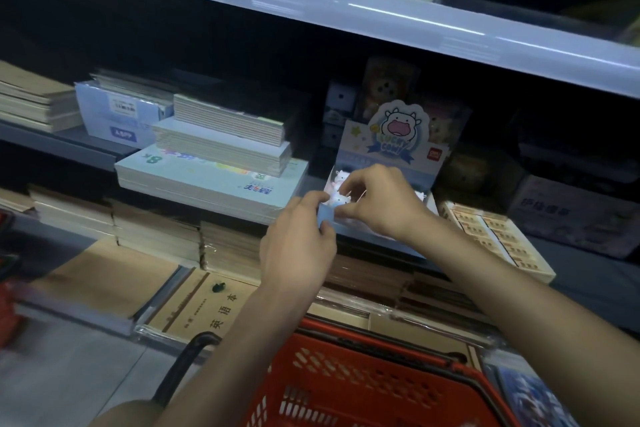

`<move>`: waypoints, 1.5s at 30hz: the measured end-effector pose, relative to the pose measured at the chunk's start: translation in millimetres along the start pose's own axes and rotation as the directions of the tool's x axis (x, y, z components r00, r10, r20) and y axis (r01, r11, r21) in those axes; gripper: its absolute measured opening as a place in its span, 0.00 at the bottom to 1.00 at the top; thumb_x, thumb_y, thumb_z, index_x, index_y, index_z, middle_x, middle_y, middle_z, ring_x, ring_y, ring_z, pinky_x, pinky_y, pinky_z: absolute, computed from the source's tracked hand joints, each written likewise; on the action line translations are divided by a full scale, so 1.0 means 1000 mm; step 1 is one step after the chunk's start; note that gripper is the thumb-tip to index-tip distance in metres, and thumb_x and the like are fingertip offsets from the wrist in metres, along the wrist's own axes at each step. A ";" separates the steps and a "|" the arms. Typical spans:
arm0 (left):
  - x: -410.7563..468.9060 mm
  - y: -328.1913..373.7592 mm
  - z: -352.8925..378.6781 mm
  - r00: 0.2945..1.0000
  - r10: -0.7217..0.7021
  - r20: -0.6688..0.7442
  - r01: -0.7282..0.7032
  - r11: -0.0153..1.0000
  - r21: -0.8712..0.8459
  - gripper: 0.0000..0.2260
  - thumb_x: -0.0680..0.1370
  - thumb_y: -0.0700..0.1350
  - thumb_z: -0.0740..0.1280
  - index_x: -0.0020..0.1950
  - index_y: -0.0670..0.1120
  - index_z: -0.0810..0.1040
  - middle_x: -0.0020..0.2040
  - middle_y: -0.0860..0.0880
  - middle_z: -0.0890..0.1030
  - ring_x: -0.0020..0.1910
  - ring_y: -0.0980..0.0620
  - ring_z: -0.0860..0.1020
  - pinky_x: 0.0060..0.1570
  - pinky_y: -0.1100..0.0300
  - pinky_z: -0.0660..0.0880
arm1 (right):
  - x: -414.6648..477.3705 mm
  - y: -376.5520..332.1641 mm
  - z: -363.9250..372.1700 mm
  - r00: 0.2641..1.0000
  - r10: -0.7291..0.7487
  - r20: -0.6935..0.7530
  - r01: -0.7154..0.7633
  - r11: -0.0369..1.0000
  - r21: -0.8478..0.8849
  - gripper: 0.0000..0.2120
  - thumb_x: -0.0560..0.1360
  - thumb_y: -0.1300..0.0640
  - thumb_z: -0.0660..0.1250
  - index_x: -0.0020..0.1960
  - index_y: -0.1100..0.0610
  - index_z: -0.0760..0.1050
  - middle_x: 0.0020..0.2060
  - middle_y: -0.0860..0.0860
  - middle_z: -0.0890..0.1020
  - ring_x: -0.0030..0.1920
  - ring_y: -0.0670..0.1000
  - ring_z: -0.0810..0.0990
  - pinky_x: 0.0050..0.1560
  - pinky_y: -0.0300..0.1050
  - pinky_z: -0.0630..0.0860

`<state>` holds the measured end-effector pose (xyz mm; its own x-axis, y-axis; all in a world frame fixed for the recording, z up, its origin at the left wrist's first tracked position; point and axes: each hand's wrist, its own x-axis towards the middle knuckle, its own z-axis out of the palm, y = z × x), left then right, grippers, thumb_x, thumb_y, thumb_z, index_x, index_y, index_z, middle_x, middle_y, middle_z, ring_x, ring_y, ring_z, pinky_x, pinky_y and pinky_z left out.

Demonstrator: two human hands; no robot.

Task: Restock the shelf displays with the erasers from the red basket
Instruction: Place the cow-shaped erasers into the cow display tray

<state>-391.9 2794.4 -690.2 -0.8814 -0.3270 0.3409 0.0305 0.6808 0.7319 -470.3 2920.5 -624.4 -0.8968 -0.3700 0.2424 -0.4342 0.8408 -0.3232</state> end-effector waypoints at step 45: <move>-0.087 0.080 0.089 0.868 0.273 0.415 -0.086 0.906 -0.415 0.30 0.82 0.46 0.70 0.80 0.62 0.63 0.63 0.58 0.77 0.57 0.65 0.77 0.51 0.74 0.73 | -0.176 0.182 -0.041 0.764 0.498 -0.411 -0.323 0.846 0.425 0.11 0.74 0.59 0.77 0.55 0.50 0.83 0.53 0.49 0.81 0.50 0.46 0.83 0.53 0.40 0.81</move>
<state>-354.7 2935.7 -714.4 -0.9523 0.1740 0.2507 0.2993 0.3725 0.8784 -387.7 3155.1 -688.2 -0.8667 0.2983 0.3997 -0.1135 0.6624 -0.7405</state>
